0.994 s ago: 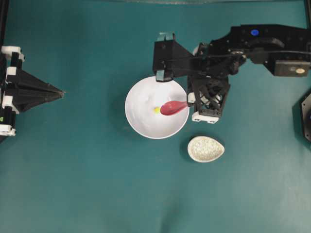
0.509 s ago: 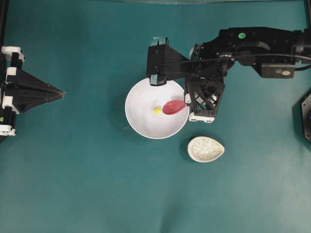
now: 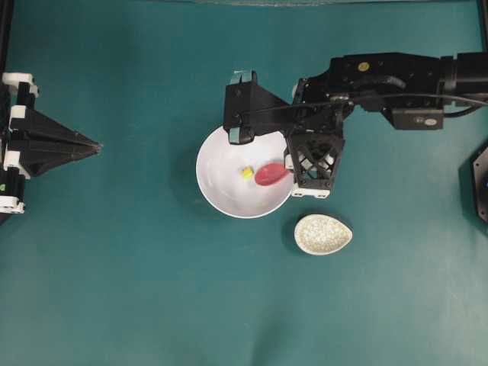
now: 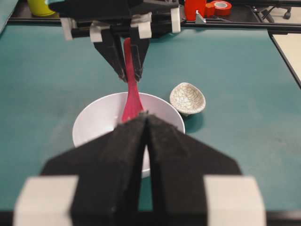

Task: Scoop the yellow hexagonal prism block from the bowl with a spoon using the right arm.
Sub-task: 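Lower the spoon bowl into the white bowl beside the yellow block, then push the spoon under the yellow block to scoop it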

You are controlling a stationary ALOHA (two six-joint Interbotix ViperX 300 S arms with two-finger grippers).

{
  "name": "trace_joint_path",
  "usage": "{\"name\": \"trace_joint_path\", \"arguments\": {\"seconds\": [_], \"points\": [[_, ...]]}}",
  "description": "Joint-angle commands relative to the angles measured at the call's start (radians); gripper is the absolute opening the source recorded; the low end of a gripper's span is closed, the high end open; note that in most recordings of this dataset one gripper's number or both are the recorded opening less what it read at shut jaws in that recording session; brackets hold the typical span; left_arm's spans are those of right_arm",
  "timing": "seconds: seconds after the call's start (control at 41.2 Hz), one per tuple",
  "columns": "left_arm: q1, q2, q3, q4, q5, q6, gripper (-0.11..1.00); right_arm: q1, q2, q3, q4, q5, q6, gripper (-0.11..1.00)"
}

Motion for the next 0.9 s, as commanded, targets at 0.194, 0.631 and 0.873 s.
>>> {"name": "trace_joint_path", "arguments": {"seconds": [0.194, 0.631, 0.873], "points": [[-0.002, 0.008, -0.018, 0.003, -0.005, 0.0, 0.0, 0.002, 0.014, -0.025, 0.0, -0.069, -0.005, 0.22], [-0.002, 0.008, -0.018, 0.002, -0.005, 0.0, 0.0, 0.006, 0.041, -0.044, 0.0, -0.206, -0.012, 0.22], [0.0, 0.008, -0.018, 0.003, -0.005, 0.0, 0.0, 0.011, 0.041, -0.044, 0.003, -0.27, -0.012, 0.22]]}}
